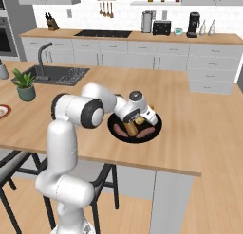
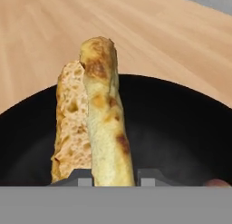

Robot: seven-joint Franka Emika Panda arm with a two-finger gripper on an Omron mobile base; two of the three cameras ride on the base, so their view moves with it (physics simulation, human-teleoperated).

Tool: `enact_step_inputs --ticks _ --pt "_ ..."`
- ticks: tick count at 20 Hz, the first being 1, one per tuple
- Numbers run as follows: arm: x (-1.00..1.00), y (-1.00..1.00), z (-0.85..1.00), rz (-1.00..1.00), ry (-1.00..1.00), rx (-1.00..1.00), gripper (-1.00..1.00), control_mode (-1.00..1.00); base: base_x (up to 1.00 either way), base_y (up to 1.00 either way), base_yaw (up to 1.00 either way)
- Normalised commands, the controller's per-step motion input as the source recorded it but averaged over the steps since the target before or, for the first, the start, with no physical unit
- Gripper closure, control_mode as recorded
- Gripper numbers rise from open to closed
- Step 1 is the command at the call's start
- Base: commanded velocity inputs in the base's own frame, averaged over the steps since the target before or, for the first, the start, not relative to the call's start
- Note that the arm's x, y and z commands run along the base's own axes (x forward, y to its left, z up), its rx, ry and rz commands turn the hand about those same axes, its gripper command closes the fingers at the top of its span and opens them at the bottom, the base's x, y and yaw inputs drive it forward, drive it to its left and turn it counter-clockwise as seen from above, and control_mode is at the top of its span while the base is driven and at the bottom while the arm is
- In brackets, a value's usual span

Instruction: Place one bun and one sausage from the bowl on each plate.

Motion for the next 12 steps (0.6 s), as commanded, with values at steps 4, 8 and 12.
enact_step_inputs --ticks 4,8,12 --pt "-0.65 0.0 0.68 0.0 0.02 -0.01 1.0 -1.0 0.0 0.0 0.0" --pt "-0.55 0.11 0.68 0.01 0.14 -0.03 1.0 -1.0 0.0 0.0 0.0" --pt "-0.45 0.26 0.6 0.04 0.19 -0.05 1.0 -1.0 0.0 0.0 0.0"
